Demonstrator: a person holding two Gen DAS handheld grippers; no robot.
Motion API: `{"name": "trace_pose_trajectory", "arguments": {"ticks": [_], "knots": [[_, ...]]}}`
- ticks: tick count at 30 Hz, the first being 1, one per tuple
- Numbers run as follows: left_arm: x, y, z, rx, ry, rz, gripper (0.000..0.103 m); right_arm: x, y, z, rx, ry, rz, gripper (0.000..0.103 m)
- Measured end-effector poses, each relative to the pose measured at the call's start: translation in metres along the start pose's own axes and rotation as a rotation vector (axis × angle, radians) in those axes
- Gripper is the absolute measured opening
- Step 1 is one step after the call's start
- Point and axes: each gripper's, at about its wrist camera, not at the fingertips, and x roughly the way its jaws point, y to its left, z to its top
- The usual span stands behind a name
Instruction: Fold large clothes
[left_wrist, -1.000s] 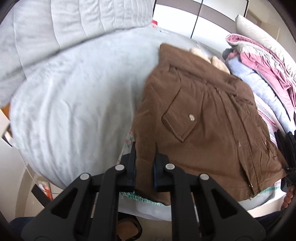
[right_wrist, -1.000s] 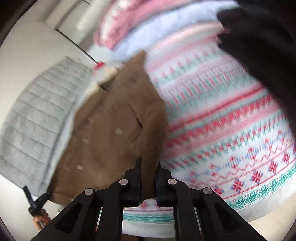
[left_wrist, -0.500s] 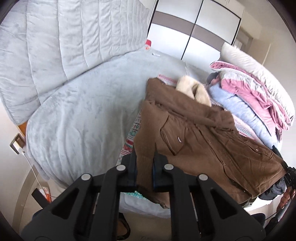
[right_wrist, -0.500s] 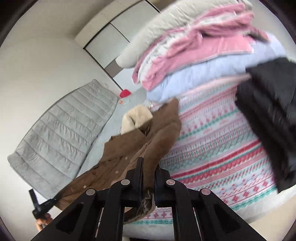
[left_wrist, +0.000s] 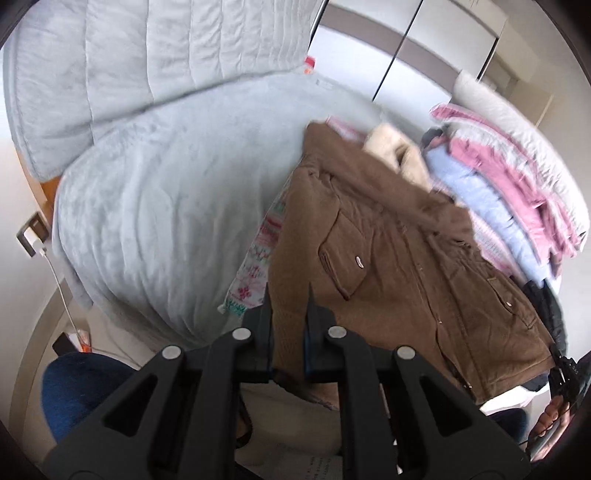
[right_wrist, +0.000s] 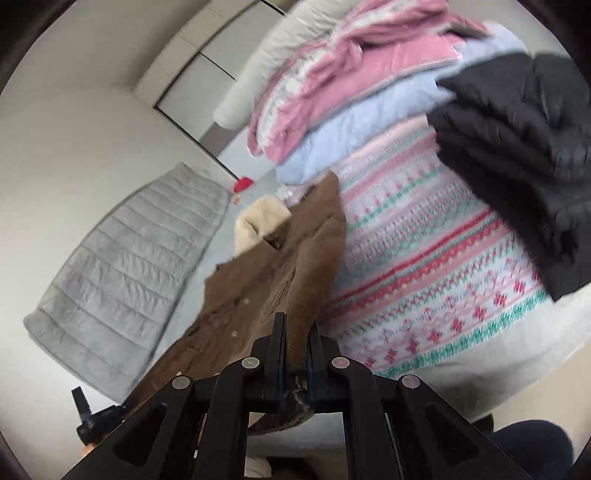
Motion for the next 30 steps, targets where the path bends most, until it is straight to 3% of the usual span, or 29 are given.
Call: {"name": "trace_pose_trajectory", "arguments": {"ticks": [4, 7, 9, 12, 15, 16, 17, 22, 24, 27, 30], "knots": [[-0.04, -0.012, 0.001, 0.012, -0.074, -0.042, 0.013, -0.055, 0.036, 0.015, -0.108, -0.124, 0.025, 0.0], [-0.024, -0.011, 0.001, 0.014, -0.04, -0.026, 0.013, -0.074, 0.038, 0.023, -0.145, -0.159, -0.032, 0.001], [0.013, -0.007, 0.0, 0.004, 0.027, 0.028, 0.013, -0.045, 0.025, 0.024, -0.181, -0.07, -0.122, 0.004], [0.046, -0.002, -0.006, -0.029, 0.1, 0.023, 0.013, 0.018, -0.01, 0.005, -0.085, 0.135, -0.155, 0.005], [0.042, 0.001, -0.009, -0.027, 0.064, 0.031, 0.013, 0.056, -0.034, -0.025, -0.032, 0.244, -0.179, 0.032], [0.04, 0.004, -0.008, -0.025, 0.056, 0.032, 0.013, 0.066, -0.044, -0.034, -0.013, 0.267, -0.198, 0.05], [0.04, 0.006, -0.009, -0.021, 0.06, 0.036, 0.013, 0.073, -0.051, -0.039, 0.007, 0.274, -0.225, 0.055], [0.037, 0.012, -0.014, -0.047, 0.06, 0.017, 0.013, 0.09, -0.086, -0.068, 0.055, 0.318, -0.37, 0.063], [0.035, 0.011, -0.016, -0.052, 0.051, 0.008, 0.013, 0.084, -0.102, -0.075, 0.132, 0.334, -0.366, 0.063], [0.038, 0.008, -0.018, -0.038, 0.047, 0.007, 0.013, 0.087, -0.102, -0.08, 0.107, 0.341, -0.361, 0.066], [0.041, 0.004, -0.019, -0.033, 0.043, 0.004, 0.013, 0.107, -0.099, -0.091, 0.071, 0.444, -0.296, 0.066]]}}
